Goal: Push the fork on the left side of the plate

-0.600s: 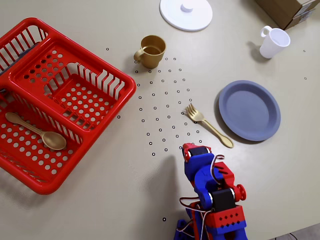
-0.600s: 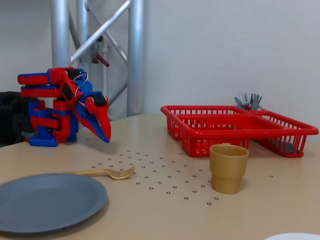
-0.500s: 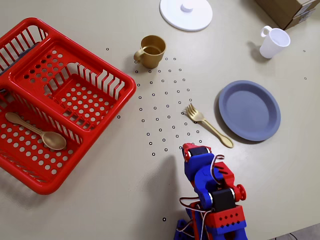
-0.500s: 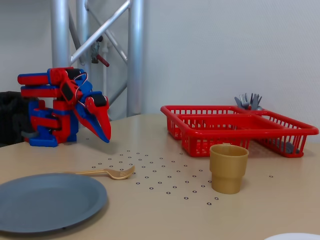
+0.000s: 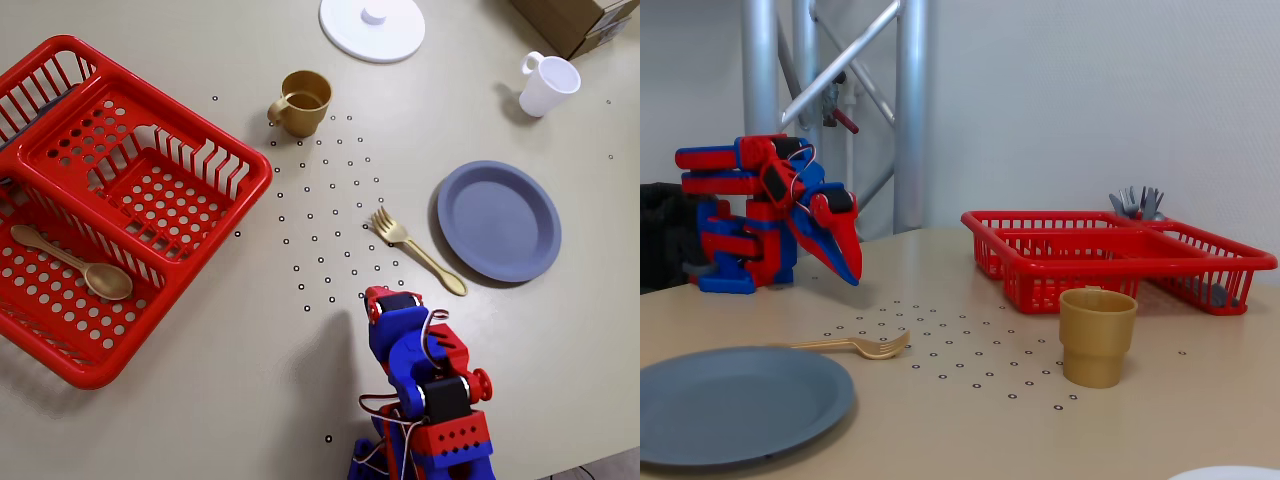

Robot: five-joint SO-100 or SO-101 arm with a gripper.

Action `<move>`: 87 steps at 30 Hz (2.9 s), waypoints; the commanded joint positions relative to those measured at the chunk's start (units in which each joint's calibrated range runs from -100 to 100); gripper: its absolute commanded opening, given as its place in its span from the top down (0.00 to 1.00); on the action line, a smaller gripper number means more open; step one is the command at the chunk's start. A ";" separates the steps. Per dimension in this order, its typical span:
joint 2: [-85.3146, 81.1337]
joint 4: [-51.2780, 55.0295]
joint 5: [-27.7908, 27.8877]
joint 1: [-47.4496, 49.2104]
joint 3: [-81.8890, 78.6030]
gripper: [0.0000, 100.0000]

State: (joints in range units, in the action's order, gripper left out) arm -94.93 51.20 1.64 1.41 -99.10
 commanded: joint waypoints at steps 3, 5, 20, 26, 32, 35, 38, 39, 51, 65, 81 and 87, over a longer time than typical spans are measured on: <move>-0.84 0.27 0.10 -0.76 -0.81 1.00; -0.84 0.27 0.10 -0.76 -0.81 1.00; -0.84 0.27 0.10 -0.76 -0.81 1.00; -0.84 0.27 0.10 -0.76 -0.81 1.00; -0.84 0.27 0.98 -0.33 -0.81 0.98; -0.84 0.27 0.93 -0.33 -0.81 0.98; -0.84 0.27 0.10 -1.05 -0.81 0.99; -0.84 0.27 -0.10 -1.27 -0.81 1.00; 1.27 0.03 3.86 2.25 3.36 1.00; 34.33 0.51 7.23 3.69 39.26 1.00; 54.44 -1.34 18.85 -3.85 49.23 1.00; 58.33 -7.70 22.42 -8.23 46.97 1.00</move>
State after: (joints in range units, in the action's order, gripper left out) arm -37.01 45.83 23.03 -5.60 -54.16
